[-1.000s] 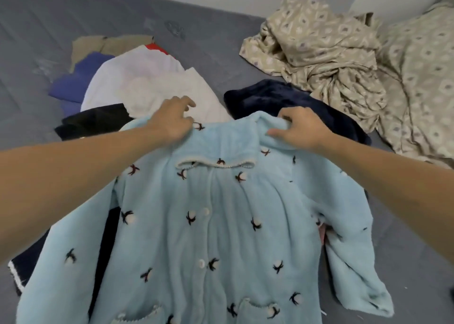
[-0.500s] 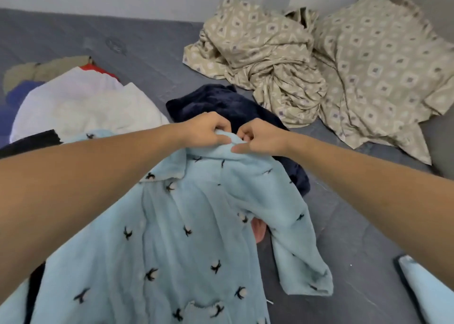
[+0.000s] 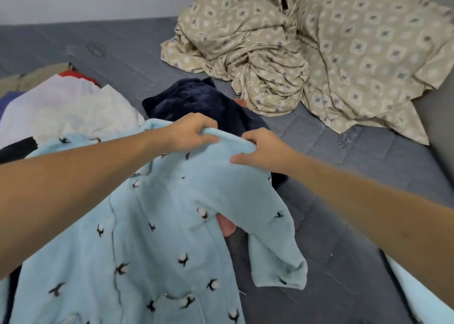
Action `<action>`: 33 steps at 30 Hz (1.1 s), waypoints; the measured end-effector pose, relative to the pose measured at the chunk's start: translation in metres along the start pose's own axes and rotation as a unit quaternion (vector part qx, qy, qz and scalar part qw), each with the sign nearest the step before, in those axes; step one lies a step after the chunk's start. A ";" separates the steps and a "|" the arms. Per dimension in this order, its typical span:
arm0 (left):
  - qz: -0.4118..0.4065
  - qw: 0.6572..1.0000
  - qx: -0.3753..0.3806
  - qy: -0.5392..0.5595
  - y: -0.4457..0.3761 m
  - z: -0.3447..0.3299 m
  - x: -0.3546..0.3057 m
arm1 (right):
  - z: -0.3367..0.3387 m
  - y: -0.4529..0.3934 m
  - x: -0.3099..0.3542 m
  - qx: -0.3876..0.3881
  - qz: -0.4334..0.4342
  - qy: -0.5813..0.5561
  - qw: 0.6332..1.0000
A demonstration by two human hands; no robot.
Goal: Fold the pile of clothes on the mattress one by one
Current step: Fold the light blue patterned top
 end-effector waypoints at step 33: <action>0.056 0.984 -0.095 -0.137 -0.032 -0.019 -0.018 | 0.069 0.122 -0.252 0.055 -0.123 0.138 0.981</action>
Point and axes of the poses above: each hand's wrist, its own y-axis away from the middle knuckle, its own z-axis out of the back of the hand, x = y × z, the point moved 9 cm from there along -y, towards the middle knuckle, and after that the axes turned 8 degrees about x, right-handed, at the moved point
